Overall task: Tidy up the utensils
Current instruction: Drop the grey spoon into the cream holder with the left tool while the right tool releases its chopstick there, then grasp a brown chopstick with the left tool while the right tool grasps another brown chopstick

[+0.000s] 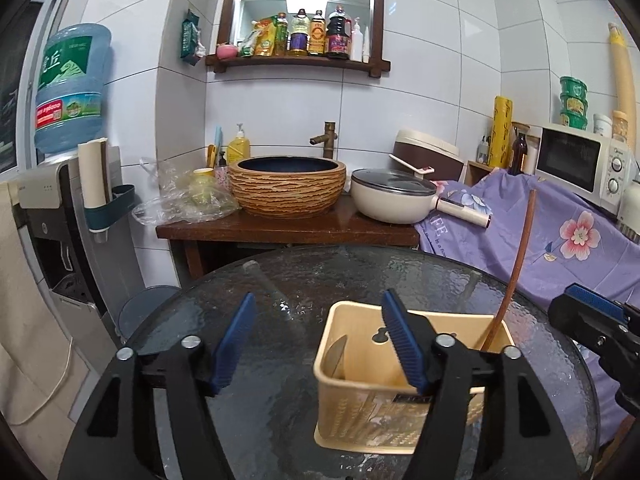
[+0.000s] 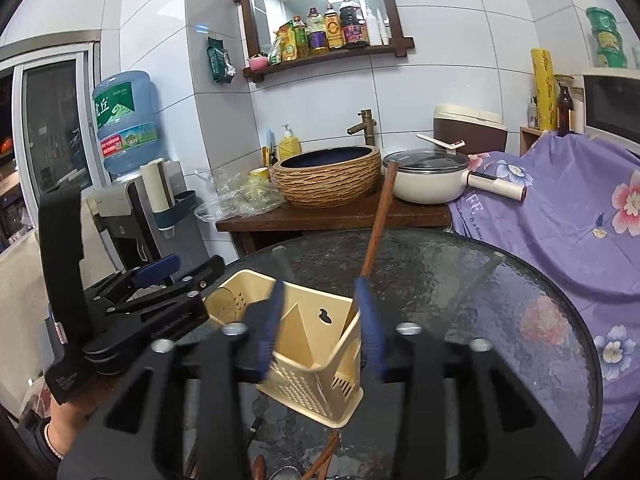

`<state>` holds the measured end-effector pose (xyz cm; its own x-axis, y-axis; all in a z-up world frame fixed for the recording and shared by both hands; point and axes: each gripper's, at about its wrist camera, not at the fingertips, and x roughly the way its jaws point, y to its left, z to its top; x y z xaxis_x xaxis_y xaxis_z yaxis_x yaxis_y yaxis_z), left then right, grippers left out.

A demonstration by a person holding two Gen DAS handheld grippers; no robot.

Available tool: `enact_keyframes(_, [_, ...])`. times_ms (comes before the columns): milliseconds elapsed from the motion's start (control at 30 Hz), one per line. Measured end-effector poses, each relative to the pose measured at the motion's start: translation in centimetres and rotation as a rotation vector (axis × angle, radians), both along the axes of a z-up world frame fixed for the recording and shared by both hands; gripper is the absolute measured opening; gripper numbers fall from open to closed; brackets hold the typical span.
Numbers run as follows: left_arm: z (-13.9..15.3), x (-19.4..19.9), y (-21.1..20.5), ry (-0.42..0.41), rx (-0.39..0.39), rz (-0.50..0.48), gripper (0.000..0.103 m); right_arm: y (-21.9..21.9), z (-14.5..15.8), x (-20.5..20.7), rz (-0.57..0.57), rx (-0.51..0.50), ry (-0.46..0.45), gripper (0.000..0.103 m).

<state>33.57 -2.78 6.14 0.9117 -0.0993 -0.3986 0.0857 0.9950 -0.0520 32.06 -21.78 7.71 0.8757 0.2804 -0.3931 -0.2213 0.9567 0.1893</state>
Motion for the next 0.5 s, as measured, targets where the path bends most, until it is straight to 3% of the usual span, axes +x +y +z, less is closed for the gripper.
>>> enact_keyframes(233, [-1.1,-2.7,1.6,0.036,-0.012,0.006,0.075,-0.3,-1.5,-2.6,0.008,0.008,0.048,0.044])
enact_keyframes(500, [-3.0,-5.6,2.2,0.087,0.038,-0.001,0.081,-0.2,-3.1,-5.2,0.002,-0.017,0.085,0.044])
